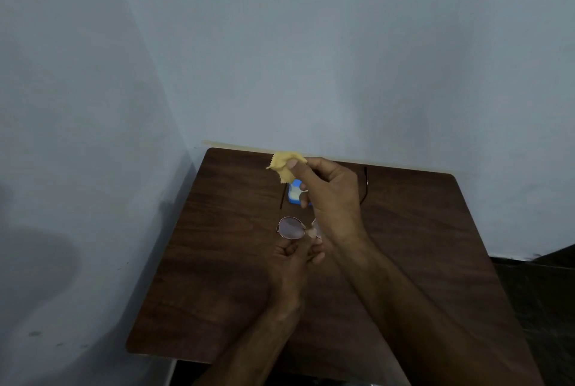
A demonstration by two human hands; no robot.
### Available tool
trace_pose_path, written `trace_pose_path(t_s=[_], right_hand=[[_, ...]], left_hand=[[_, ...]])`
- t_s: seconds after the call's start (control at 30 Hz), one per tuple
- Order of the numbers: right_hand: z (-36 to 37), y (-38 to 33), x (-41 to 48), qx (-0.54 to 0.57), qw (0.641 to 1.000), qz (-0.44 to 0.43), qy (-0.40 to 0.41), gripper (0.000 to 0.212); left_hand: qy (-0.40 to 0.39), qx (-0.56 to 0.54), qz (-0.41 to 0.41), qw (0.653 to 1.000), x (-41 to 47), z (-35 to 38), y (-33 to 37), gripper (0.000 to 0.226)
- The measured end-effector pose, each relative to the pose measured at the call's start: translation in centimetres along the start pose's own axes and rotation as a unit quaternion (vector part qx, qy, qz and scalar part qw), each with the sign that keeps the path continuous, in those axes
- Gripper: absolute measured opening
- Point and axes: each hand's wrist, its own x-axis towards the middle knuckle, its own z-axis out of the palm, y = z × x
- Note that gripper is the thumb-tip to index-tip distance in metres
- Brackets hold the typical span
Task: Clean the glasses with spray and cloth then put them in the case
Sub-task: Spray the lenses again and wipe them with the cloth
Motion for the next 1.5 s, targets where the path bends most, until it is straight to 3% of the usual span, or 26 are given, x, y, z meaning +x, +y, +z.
trace_pose_path(t_s=[0.13,0.33,0.5,0.67,0.8,0.93,1.1,1.17,1.23,1.4,1.5], right_hand=[[-0.5,-0.3,-0.8,0.026,0.999,-0.002,-0.028,0.011],[-4.4,1.4,-2.9,0.021,0.999,-0.026,-0.006,0.018],[-9.9,8.9,-5.5,-0.137,0.990,-0.005,0.026,0.022],[-14.8,18.3,-6.8,-0.319,0.946,0.049,0.036,0.034],[-16.8,22.6,-6.8,-0.384,0.920,0.080,0.006,0.029],[-17.4,24.1,-7.1,-0.411,0.905,0.111,-0.014,0.043],[-18.1,25.8,-7.5,-0.445,0.888,0.107,-0.047,0.005],[-17.7,25.9,-7.7,-0.491,0.861,0.117,-0.063,0.017],[-16.7,24.2,-8.4,-0.514,0.854,0.076,-0.040,0.030],[-13.2,15.1,-7.8,-0.328,0.937,-0.084,0.086,0.022],[-11.7,10.8,-4.9,-0.289,0.927,-0.204,0.123,0.029]], left_hand=[[0.002,-0.023,-0.012,1.000,0.7,-0.3,-0.1,0.019],[0.017,-0.067,-0.034,0.997,2.3,-0.9,0.6,0.012],[0.012,-0.071,-0.030,0.997,3.1,-1.3,0.9,0.012],[-0.007,-0.068,-0.043,0.997,3.0,-1.3,0.2,0.012],[-0.027,-0.039,-0.050,0.998,2.4,-0.9,-0.5,0.014],[-0.039,-0.015,-0.043,0.998,1.7,-0.5,-0.8,0.009],[-0.040,-0.009,-0.042,0.998,1.4,-0.3,-1.0,0.009],[-0.039,-0.010,-0.044,0.998,1.3,-0.3,-1.0,0.008],[-0.041,-0.009,-0.047,0.998,1.2,-0.3,-1.0,0.008],[-0.046,-0.010,-0.048,0.998,1.2,-0.2,-1.0,0.006],[-0.055,-0.005,-0.057,0.997,1.0,0.2,-1.3,0.005]])
